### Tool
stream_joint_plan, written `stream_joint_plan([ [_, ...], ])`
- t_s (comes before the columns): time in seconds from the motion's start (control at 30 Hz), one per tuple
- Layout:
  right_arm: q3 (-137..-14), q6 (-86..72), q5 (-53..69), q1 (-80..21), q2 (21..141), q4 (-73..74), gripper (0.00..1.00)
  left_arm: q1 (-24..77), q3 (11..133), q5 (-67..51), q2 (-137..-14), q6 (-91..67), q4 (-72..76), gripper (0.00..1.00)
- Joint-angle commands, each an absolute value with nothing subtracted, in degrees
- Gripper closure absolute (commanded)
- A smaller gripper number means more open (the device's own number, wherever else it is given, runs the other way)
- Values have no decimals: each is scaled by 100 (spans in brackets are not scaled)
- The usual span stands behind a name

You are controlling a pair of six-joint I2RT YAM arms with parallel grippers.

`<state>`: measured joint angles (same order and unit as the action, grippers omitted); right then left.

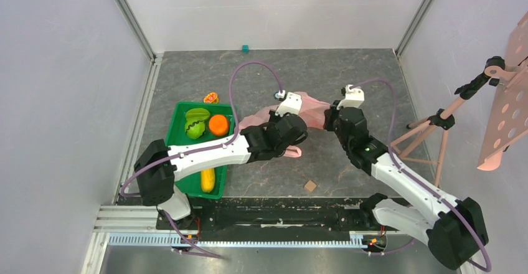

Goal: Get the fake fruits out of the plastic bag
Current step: Adjust the plastic bag at the center of the board.

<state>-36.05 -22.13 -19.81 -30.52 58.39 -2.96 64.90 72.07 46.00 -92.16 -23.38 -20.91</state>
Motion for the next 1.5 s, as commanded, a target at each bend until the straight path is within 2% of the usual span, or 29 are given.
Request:
stream_joint_plan([
  [0.0, -3604, -1783, -3462, -3032, 5376, 223, 100, 6330, 6949, 5209, -9020, -2218, -1960, 98],
  [0.33, -3649, -1368, -4912, -3034, 4396, 813, 100, 6144, 6516, 5270, -8596, -2238, -1901, 98],
  [0.77, -4403, -1167, -5512, -3032, 3546, 1466, 100, 6060, 6126, 5281, -8247, -2376, -1938, 98],
  [0.87, -4418, -963, -4648, -3027, 3375, 1275, 100, 6063, 5952, 5096, -8096, -2432, -1883, 98],
  [1.07, -4672, -518, -675, -3028, 3751, 610, 100, 6060, 5727, 4772, -7908, -2453, -1693, 98],
  [1.17, -4699, -808, 588, -3049, 4041, 138, 100, 6056, 5634, 4588, -7803, -2352, -1544, 98],
  [1.37, -4649, -1134, 1729, -3390, 4389, -381, 100, 5943, 5379, 3859, -7605, -2171, -1040, 98],
  [1.47, -4718, -877, 1502, -4060, 4650, -304, 100, 5888, 5381, 3832, -7630, -2211, -1037, 98],
])
